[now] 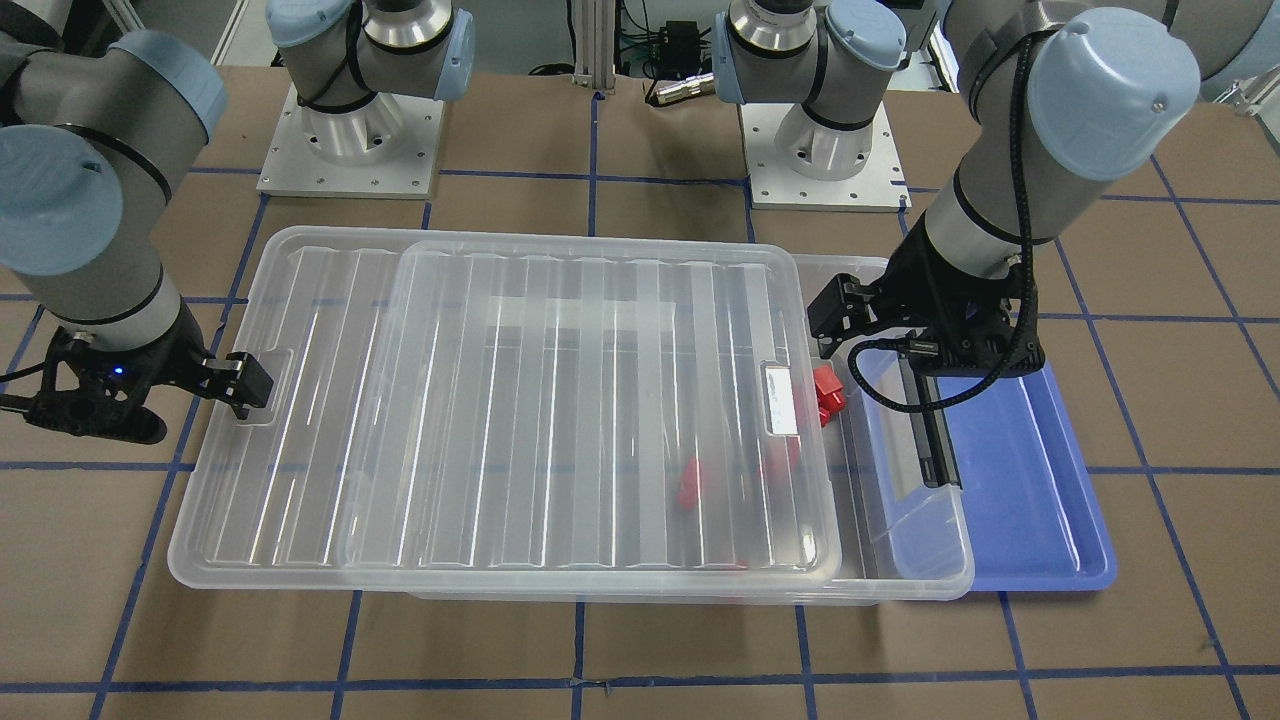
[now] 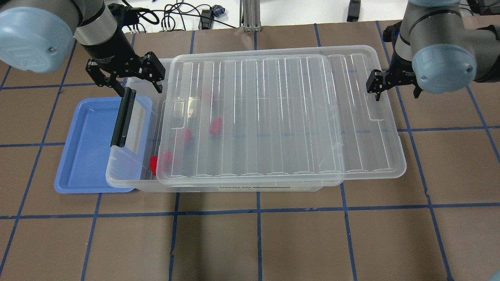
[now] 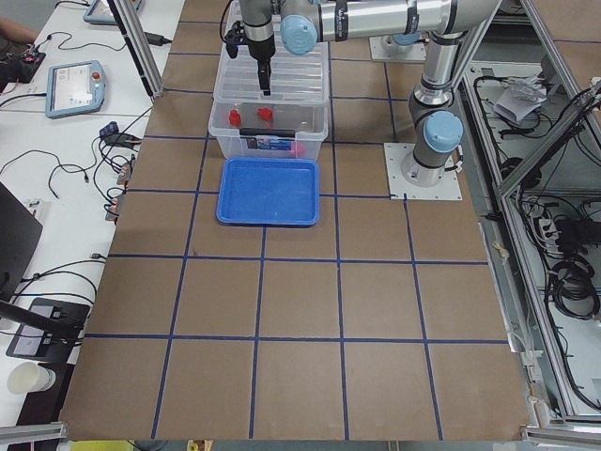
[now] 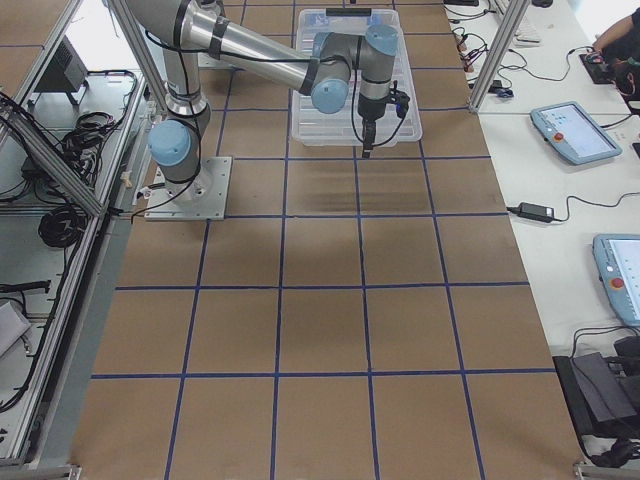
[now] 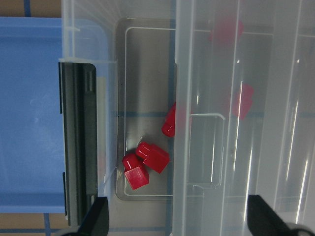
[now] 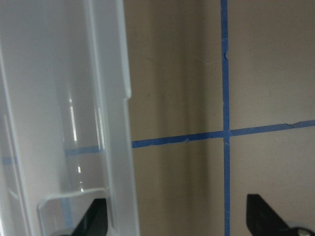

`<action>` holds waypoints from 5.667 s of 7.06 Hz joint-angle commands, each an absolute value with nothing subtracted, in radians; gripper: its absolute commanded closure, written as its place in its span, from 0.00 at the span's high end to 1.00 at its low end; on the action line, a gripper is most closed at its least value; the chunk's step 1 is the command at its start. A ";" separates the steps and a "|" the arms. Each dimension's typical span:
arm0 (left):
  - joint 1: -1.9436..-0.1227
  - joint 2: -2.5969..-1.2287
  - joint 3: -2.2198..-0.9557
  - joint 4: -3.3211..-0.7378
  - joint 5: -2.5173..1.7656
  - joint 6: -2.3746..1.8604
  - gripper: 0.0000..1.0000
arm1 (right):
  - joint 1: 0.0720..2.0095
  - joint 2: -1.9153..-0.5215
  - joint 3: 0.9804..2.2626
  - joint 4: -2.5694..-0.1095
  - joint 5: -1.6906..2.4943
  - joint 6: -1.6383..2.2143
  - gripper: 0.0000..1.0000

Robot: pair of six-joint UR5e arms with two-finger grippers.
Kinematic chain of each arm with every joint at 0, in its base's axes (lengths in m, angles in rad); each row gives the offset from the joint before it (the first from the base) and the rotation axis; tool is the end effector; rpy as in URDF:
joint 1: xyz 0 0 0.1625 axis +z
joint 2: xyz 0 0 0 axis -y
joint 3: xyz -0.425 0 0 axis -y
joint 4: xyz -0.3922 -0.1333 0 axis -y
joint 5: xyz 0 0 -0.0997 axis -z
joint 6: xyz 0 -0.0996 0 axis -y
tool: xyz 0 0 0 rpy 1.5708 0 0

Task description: Place red block in blue tray from box

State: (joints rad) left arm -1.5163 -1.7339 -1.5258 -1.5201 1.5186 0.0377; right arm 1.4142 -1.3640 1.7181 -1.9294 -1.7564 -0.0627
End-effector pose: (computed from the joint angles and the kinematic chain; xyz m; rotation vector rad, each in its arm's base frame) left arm -0.1083 -0.5580 0.4297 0.0286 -3.0846 -0.1002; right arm 0.0269 -0.5664 0.3450 -0.1394 -2.9532 -0.0235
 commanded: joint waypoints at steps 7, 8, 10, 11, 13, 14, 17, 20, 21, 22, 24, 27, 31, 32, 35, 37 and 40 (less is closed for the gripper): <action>-1.546 -1.747 -1.661 -1.340 1.528 0.092 1.00 | 1.305 -1.373 1.718 -1.925 -1.836 -0.109 1.00; -1.546 -1.752 -1.684 -1.280 1.529 0.091 1.00 | 1.305 -1.374 1.718 -1.925 -1.836 -0.109 1.00; -1.545 -1.756 -1.735 -1.273 1.526 0.083 1.00 | 1.308 -1.379 1.707 -1.915 -1.823 -0.094 1.00; -1.546 -1.769 -1.773 -1.203 1.519 0.078 1.00 | 1.328 -1.400 1.672 -1.917 -1.774 -0.086 1.00; -1.545 -1.789 -1.853 -1.076 1.519 0.087 1.00 | 1.412 -1.507 1.657 -1.914 -1.654 -0.029 1.00; -1.545 -1.792 -1.876 -1.050 1.514 0.083 1.00 | 1.471 -1.544 1.654 -1.876 -1.608 -0.015 1.00; -1.531 -1.830 -1.910 -1.026 1.456 0.023 1.00 | 1.522 -1.623 1.615 -1.610 -1.615 0.034 1.00; -1.529 -1.864 -1.913 -0.974 1.459 0.026 1.00 | 1.522 -1.571 1.515 -1.567 -1.612 0.035 1.00; -1.529 -1.880 -1.919 -0.953 1.459 0.023 1.00 | 1.522 -1.554 1.487 -1.540 -1.606 0.035 1.00; -1.526 -1.887 -1.919 -0.954 1.459 0.029 1.00 | 1.522 -1.552 1.483 -1.539 -1.606 0.049 1.00; -1.525 -1.893 -1.924 -0.942 1.460 0.022 1.00 | 1.522 -1.554 1.485 -1.534 -1.606 0.054 1.00; -1.525 -1.931 -1.939 -0.861 1.460 0.034 1.00 | 1.522 -1.554 1.489 -1.534 -1.605 0.055 1.00; -1.525 -1.980 -1.947 -0.807 1.459 0.028 0.71 | 1.522 -1.554 1.506 -1.558 -1.598 0.055 1.00; -1.525 -1.977 -1.939 -0.802 1.462 0.034 0.50 | 1.522 -1.554 1.506 -1.557 -1.600 0.054 1.00; -1.522 -1.945 -1.925 -0.808 1.457 0.025 0.27 | 1.522 -1.552 1.505 -1.557 -1.600 0.054 1.00; -1.517 -1.909 -1.835 -0.953 1.473 0.020 0.27 | 1.522 -1.552 1.506 -1.557 -1.600 0.054 1.00; -1.514 -1.827 -1.596 -1.259 1.497 0.014 0.27 | 1.522 -1.552 1.506 -1.559 -1.600 0.054 1.00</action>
State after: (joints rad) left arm -1.5192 -1.8595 -1.6870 -1.1514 1.4896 0.0129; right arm 1.5217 -1.5524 1.5063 -1.5580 -1.5999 0.0537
